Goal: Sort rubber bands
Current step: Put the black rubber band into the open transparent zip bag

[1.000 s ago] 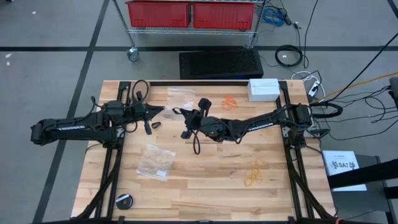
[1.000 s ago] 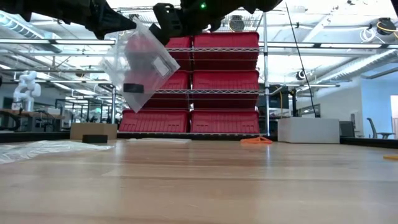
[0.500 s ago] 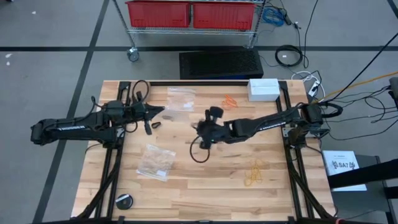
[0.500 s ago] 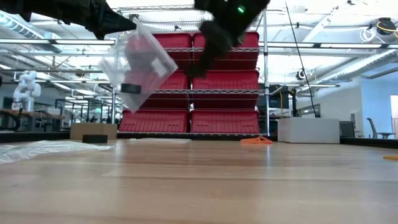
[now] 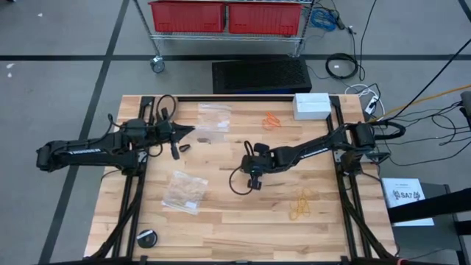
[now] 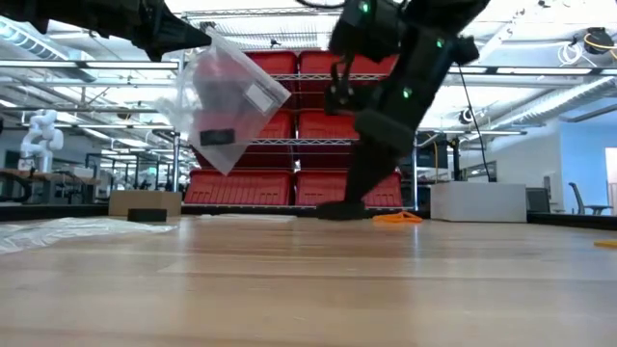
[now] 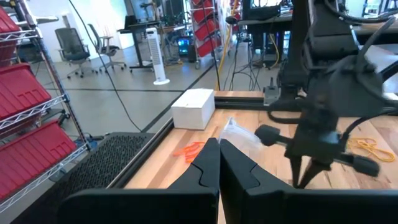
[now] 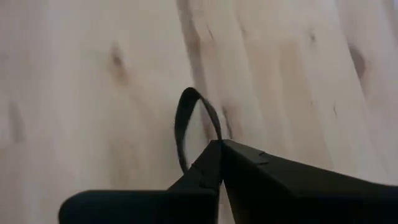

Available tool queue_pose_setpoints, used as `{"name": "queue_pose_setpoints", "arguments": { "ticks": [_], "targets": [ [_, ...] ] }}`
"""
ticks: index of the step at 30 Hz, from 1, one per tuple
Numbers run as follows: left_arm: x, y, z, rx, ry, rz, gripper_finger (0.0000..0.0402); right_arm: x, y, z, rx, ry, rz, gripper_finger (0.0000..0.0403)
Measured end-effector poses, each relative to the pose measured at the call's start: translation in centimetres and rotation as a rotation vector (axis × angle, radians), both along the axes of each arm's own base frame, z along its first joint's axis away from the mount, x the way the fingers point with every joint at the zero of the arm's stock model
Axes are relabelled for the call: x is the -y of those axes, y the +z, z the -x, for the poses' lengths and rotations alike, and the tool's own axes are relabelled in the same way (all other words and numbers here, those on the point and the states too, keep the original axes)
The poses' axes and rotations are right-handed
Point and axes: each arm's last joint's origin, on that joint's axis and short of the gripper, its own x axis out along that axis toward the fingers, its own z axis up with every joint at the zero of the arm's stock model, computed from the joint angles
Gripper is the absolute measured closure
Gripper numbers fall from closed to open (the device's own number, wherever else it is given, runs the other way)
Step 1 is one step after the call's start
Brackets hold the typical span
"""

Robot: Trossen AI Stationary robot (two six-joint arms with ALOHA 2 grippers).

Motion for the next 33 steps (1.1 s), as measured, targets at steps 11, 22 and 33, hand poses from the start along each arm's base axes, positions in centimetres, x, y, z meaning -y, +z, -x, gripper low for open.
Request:
{"name": "queue_pose_setpoints", "arguments": {
  "ticks": [11, 22, 33],
  "targets": [
    [0.0, 0.0, 0.0, 0.000, 0.000, 0.000, 0.0401, 0.8, -0.8, 0.6, -0.029, -0.014, 0.006, 0.0348],
    [0.0, 0.0, 0.0, -0.002, 0.000, 0.000, 0.0401, 1.4, 3.1, -0.6, -0.114, 0.036, 0.046, 0.0217],
    [0.0, 0.0, 0.0, -0.004, 0.000, 0.000, 0.0401, 1.0, 0.7, 0.8, -0.157, -0.001, -0.013, 0.0179]
  ]
}}
